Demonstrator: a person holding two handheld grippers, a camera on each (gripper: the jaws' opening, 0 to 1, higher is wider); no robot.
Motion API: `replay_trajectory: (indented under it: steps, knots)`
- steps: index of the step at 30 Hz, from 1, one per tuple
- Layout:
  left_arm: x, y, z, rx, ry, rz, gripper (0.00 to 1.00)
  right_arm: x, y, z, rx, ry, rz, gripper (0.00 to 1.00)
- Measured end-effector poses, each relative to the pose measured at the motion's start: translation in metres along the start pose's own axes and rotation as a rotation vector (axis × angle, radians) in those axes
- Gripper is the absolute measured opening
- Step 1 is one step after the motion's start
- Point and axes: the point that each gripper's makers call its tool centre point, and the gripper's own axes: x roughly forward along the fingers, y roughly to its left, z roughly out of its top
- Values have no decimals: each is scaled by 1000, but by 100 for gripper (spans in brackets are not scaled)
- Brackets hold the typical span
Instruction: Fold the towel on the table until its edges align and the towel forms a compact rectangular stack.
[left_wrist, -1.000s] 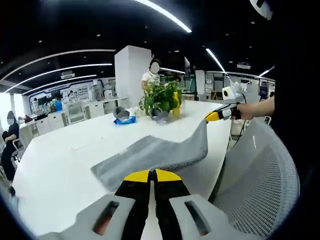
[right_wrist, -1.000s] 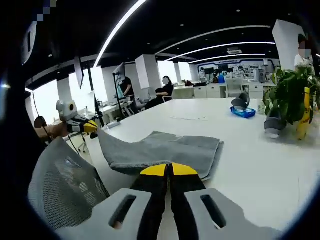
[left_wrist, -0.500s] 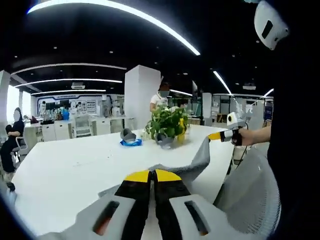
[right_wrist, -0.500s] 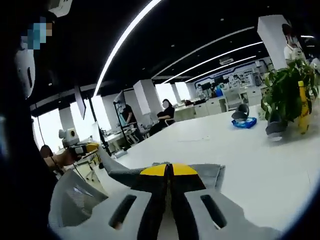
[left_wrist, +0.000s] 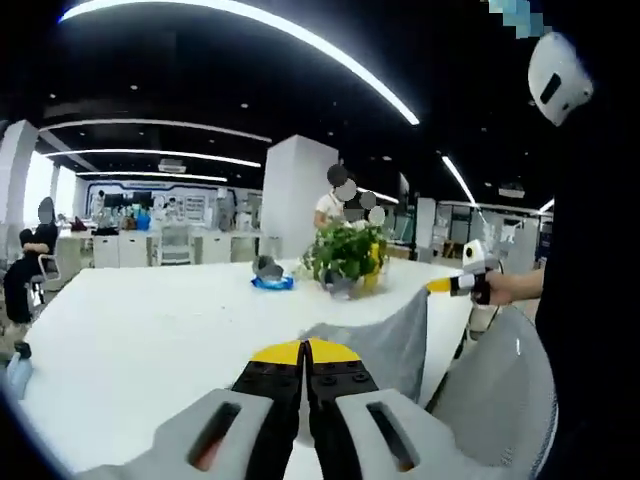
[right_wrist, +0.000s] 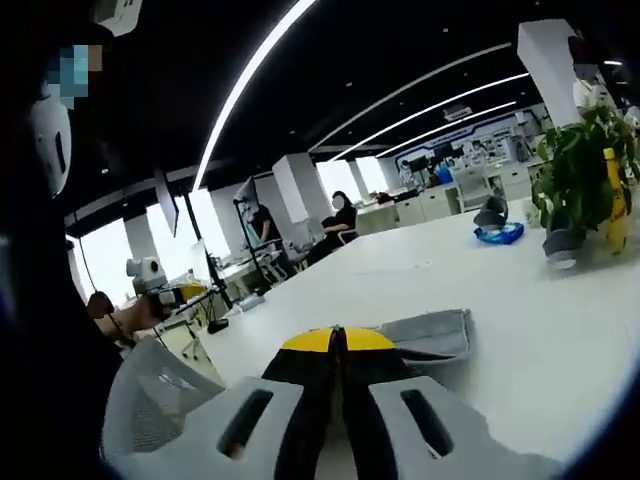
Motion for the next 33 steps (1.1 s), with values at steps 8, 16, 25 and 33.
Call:
replay_trajectory:
  steps: [8,16,25,33]
  knots:
    - [27,-42,-78,55,379,-221,0,-2,-2,2,3,0,-5,0]
    - [29,-69,-141,64,638,-391,13,1,3,1,11,-5,-2,0]
    - [30,-71,-174,50,782,-411,17,3,3,2,9,-10,2,0]
    - [22,-73,-182,92,820,-446,4,0,-2,2,0,-13,-8,0]
